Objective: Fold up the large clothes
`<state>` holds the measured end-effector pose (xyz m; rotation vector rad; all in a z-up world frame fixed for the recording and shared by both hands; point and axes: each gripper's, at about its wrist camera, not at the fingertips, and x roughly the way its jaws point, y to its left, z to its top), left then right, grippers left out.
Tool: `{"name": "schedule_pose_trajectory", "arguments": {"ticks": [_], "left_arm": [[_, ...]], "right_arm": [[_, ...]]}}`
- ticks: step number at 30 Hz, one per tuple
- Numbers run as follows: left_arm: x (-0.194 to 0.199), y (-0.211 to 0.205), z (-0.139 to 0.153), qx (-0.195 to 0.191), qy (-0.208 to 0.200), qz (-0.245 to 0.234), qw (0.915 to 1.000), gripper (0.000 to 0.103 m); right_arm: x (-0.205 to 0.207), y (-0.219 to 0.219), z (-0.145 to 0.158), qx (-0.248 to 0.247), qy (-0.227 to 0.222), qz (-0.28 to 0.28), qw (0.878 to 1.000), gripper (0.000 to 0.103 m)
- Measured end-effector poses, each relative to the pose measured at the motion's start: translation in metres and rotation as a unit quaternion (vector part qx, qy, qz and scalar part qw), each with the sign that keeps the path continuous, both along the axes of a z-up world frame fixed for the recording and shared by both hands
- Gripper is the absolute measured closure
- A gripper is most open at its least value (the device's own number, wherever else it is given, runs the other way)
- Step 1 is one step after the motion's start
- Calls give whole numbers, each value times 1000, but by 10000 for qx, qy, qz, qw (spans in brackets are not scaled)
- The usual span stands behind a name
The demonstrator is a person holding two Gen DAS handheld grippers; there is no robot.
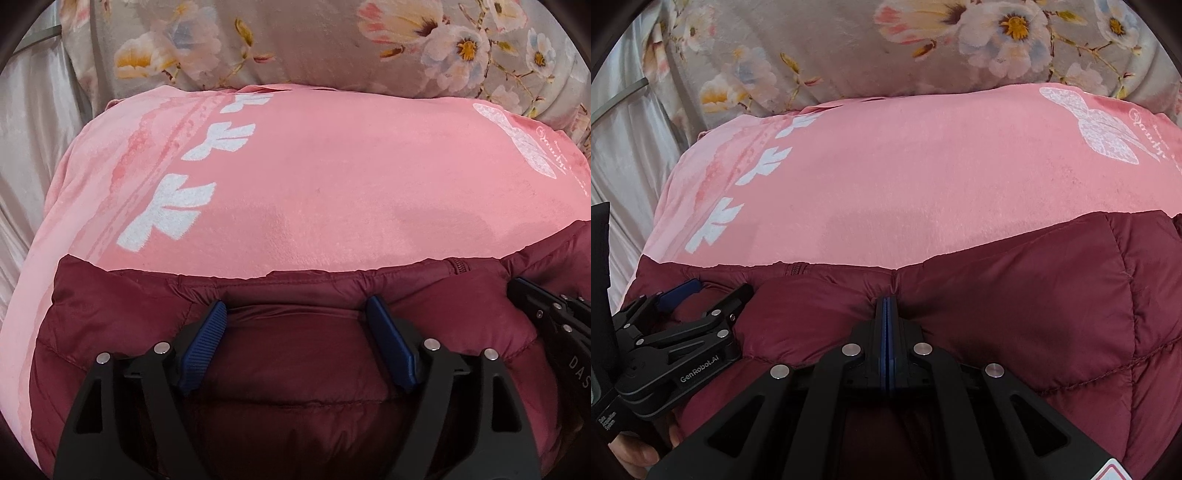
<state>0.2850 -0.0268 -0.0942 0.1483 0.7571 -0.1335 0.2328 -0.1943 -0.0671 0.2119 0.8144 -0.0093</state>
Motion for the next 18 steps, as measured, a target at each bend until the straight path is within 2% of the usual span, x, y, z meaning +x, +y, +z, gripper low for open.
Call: {"name": "schedule_pose_trajectory", "arguments": {"ticks": [12, 15, 16, 17, 18], "left_arm": [[3, -5, -4, 228, -23, 82, 9997, 23], [3, 0, -1, 142, 29, 61, 9999, 22], [0, 6, 3, 53, 136, 90, 9999, 22], [-6, 12, 8, -51, 239, 115, 9996, 22], [-16, 19, 15, -286, 315, 86, 9991, 22]], "right_arm": [[2, 0, -2, -31, 21, 10, 10000, 103], [-6, -10, 4, 317, -108, -38, 9994, 101], [-13, -14, 9, 369, -147, -145, 9991, 98], [-31, -18, 21, 430, -284, -258, 9983, 88], [-50, -18, 31, 429, -476, -272, 9976, 73]]}}
